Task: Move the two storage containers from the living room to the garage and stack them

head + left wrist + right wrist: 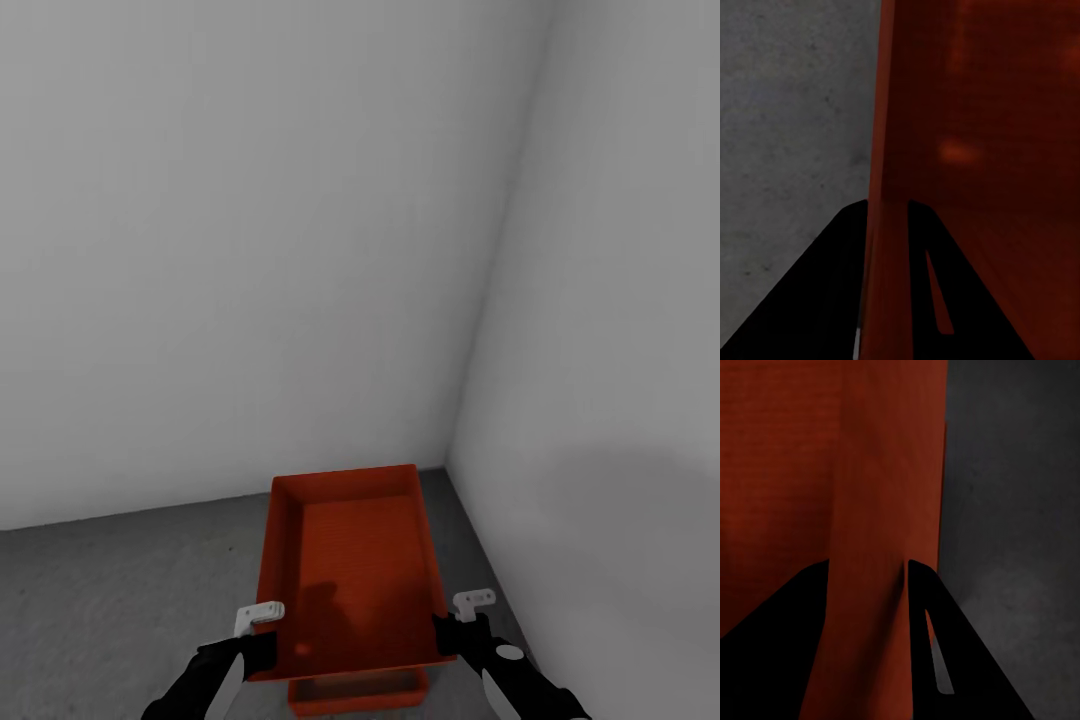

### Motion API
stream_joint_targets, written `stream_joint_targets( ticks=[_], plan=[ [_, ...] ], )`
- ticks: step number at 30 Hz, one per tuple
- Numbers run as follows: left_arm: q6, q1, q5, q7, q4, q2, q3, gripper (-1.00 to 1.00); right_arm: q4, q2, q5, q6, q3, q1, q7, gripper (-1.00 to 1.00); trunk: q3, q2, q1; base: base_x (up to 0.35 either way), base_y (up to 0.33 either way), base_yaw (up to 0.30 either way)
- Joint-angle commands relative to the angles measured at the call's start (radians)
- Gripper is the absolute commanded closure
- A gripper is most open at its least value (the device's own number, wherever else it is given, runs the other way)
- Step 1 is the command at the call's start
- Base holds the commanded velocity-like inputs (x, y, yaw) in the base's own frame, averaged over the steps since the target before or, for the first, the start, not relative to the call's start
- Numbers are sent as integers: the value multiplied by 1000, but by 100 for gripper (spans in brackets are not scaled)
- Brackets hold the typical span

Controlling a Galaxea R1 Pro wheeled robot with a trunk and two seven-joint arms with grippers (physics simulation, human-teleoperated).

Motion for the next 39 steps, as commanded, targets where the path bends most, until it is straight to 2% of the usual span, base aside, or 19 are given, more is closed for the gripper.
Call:
stream_joint_targets(
  ticks=[1,17,39],
  plan=[
    [-30,-1,-23,28,-37,13,6,100,3,-1,-12,-4,30,0,31,100,-6,-8,4,0,0,0],
    [-30,-1,-23,28,-37,13,6,100,3,-2,-12,-5,29,0,31,100,-82,-120,65,0,0,0],
    [-30,-1,-24,28,-37,13,6,100,3,-1,-12,-5,29,0,31,100,-117,-120,65,0,0,0]
  ],
)
